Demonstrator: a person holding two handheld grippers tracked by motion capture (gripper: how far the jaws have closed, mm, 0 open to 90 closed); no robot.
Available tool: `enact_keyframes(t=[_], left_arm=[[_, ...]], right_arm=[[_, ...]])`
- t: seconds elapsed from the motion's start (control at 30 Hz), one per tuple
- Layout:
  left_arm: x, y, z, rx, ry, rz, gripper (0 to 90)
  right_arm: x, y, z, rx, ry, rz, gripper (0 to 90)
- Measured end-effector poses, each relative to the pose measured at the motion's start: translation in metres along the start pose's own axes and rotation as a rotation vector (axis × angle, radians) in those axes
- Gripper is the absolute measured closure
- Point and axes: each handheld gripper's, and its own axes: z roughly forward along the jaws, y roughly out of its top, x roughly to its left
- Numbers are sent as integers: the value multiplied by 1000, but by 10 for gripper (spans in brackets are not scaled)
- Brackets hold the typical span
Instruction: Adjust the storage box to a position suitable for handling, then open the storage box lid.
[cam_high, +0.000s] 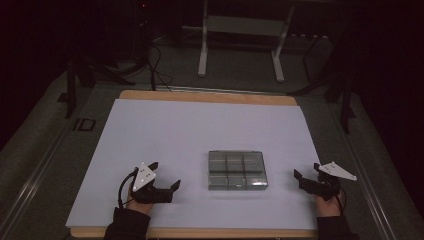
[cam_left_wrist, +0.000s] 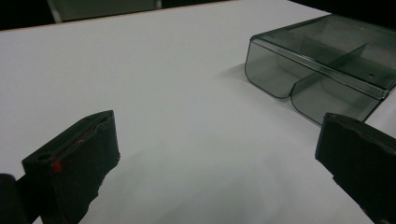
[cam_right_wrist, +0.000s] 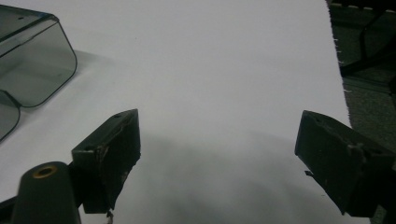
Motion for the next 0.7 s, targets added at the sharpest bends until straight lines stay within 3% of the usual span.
enact_keyframes(t=[0.27,0.3,0.5,0.63,0.7], left_arm=[[4,2,3,37,-45,-23,6],[6,3,5,62,-64,-31,6],[9,3,5,64,-76,-61,6],[6,4,6,70,-88,-31,6],[5,5,8,95,-84,-26,6]], right_arm=[[-1,1,1,14,30,2,142],[-2,1,1,18,34,13,140],[-4,2,2,30,44,37,134],[-5,3,3,46,62,30,137],[-4,3,4,58,75,19,139]])
